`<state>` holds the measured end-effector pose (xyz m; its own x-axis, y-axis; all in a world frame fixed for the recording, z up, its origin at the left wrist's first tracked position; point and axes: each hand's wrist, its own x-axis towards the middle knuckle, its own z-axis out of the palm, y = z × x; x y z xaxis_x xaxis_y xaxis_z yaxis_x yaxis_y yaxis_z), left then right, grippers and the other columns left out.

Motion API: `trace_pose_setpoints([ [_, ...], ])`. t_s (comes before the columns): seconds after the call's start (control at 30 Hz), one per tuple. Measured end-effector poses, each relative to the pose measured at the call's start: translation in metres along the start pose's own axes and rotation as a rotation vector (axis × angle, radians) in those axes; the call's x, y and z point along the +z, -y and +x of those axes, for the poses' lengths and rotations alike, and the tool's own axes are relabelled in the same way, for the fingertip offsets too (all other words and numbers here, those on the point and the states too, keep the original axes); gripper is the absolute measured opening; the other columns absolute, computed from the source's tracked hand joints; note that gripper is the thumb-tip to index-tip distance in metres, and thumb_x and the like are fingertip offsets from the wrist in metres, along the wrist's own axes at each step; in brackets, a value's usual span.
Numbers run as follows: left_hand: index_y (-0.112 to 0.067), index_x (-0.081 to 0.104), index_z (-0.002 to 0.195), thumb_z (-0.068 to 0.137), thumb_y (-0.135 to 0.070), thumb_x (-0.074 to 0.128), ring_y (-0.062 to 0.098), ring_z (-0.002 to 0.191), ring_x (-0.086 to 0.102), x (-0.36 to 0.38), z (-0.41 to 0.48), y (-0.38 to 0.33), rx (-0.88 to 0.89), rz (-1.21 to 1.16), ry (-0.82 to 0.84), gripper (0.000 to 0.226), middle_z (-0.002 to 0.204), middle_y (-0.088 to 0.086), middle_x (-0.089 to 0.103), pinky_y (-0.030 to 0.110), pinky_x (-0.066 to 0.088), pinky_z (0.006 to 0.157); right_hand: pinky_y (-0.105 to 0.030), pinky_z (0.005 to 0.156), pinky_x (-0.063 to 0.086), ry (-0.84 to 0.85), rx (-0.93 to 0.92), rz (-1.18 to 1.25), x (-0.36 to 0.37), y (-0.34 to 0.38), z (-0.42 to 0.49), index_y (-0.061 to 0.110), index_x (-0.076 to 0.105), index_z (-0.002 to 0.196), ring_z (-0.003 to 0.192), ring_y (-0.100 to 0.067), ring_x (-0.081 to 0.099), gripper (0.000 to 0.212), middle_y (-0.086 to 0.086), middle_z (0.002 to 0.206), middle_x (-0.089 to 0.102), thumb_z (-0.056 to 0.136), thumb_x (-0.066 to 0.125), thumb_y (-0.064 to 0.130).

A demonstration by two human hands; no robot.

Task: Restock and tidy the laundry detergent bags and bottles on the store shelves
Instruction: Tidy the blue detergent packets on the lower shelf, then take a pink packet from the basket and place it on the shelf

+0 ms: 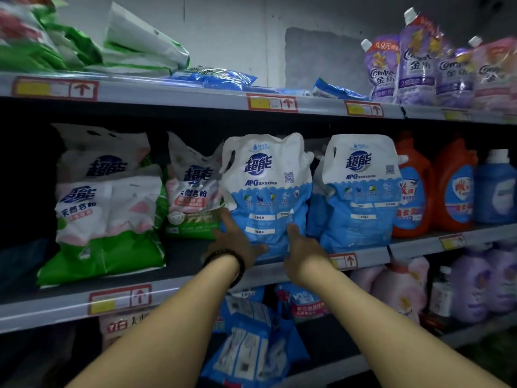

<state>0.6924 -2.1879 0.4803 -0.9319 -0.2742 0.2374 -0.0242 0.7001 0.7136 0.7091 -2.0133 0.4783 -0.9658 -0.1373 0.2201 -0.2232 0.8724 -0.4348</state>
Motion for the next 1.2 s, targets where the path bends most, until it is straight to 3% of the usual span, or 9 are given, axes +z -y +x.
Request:
trace_pose_setpoints([
  [0.07,-0.043,-0.014,0.153,0.081,-0.056,0.078,0.048,0.132,0.05,-0.001,-0.021,-0.003,-0.027,0.137,-0.07,0.118,0.157,0.022,0.034,0.062,0.045,0.107,-0.038,0.088,0.057,0.001,0.007,0.02,-0.005,0.0,-0.022,0.021,0.034,0.161,0.121,-0.035,0.063,0.063,-0.015,0.149,0.054,0.101,0.053,0.017],
  [0.13,-0.032,0.009,0.156,0.091,-0.048,0.069,0.044,0.134,0.047,-0.008,-0.045,0.004,-0.001,0.26,-0.138,0.09,0.152,0.017,0.041,0.058,0.042,0.108,-0.042,0.09,0.061,-0.081,-0.008,0.076,0.002,-0.002,-0.043,0.015,0.058,0.14,0.108,-0.034,0.066,0.044,-0.015,0.13,0.065,0.096,0.058,0.02],
  [0.23,-0.035,0.052,0.122,0.094,-0.039,0.062,0.03,0.123,0.052,-0.018,-0.078,0.031,0.167,0.334,-0.22,0.03,0.131,0.001,0.054,0.048,0.045,0.103,-0.043,0.089,0.06,-0.082,-0.028,0.133,0.011,0.008,-0.065,0.016,0.063,0.126,0.1,-0.03,0.064,0.034,-0.009,0.118,0.064,0.094,0.059,0.025],
  [0.37,-0.033,0.06,0.091,0.089,-0.033,0.063,0.013,0.086,0.064,-0.02,-0.126,0.074,0.314,0.181,-0.07,0.003,0.092,-0.012,0.066,0.03,0.051,0.069,-0.04,0.092,0.058,-0.049,-0.079,0.231,0.029,0.025,-0.084,0.019,0.07,0.12,0.109,-0.031,0.066,0.028,-0.009,0.121,0.069,0.094,0.062,0.025],
  [0.53,-0.034,0.065,0.08,0.081,-0.024,0.064,0.001,0.076,0.065,-0.006,-0.187,0.141,0.261,0.171,0.202,0.01,0.076,-0.019,0.068,0.023,0.05,0.067,-0.033,0.07,0.053,0.087,-0.086,0.219,0.097,0.021,-0.118,0.019,0.073,0.087,0.089,-0.028,0.07,0.012,-0.006,0.091,0.075,0.086,0.061,0.02],
  [0.67,-0.03,0.068,0.083,0.087,-0.029,0.063,0.01,0.085,0.069,0.022,-0.231,0.21,0.185,0.185,0.273,0.006,0.088,-0.009,0.075,0.024,0.051,0.072,-0.024,0.07,0.043,0.195,-0.105,0.225,0.171,0.004,-0.156,0.022,0.072,0.084,0.092,-0.02,0.069,0.015,-0.002,0.093,0.074,0.094,0.063,0.015],
  [0.8,-0.022,0.066,0.085,0.093,-0.037,0.049,0.024,0.093,0.069,0.05,-0.273,0.279,0.176,0.277,0.343,0.023,0.094,0.001,0.076,0.028,0.045,0.076,-0.035,0.088,0.055,0.37,-0.054,0.138,0.25,-0.021,-0.195,0.019,0.08,0.096,0.107,-0.028,0.071,0.021,-0.008,0.11,0.078,0.093,0.061,0.027],
  [1.0,-0.024,0.073,0.098,0.097,-0.031,0.068,0.008,0.09,0.069,0.075,-0.33,0.37,-0.07,0.152,0.426,0.008,0.094,-0.009,0.074,0.028,0.052,0.079,-0.039,0.098,0.054,0.545,0.102,0.179,0.341,-0.063,-0.261,0.016,0.077,0.106,0.114,-0.029,0.068,0.018,-0.008,0.12,0.074,0.098,0.064,0.024],
  [1.2,-0.022,0.072,0.107,0.101,-0.022,0.066,0.001,0.087,0.064,0.128,-0.368,0.426,-0.207,0.028,0.366,0.009,0.098,-0.016,0.068,0.004,0.042,0.07,-0.031,0.102,0.052,0.755,0.179,0.162,0.437,-0.096,-0.312,0.02,0.066,0.129,0.118,-0.018,0.063,0.027,0.003,0.13,0.063,0.104,0.061,0.029],
])
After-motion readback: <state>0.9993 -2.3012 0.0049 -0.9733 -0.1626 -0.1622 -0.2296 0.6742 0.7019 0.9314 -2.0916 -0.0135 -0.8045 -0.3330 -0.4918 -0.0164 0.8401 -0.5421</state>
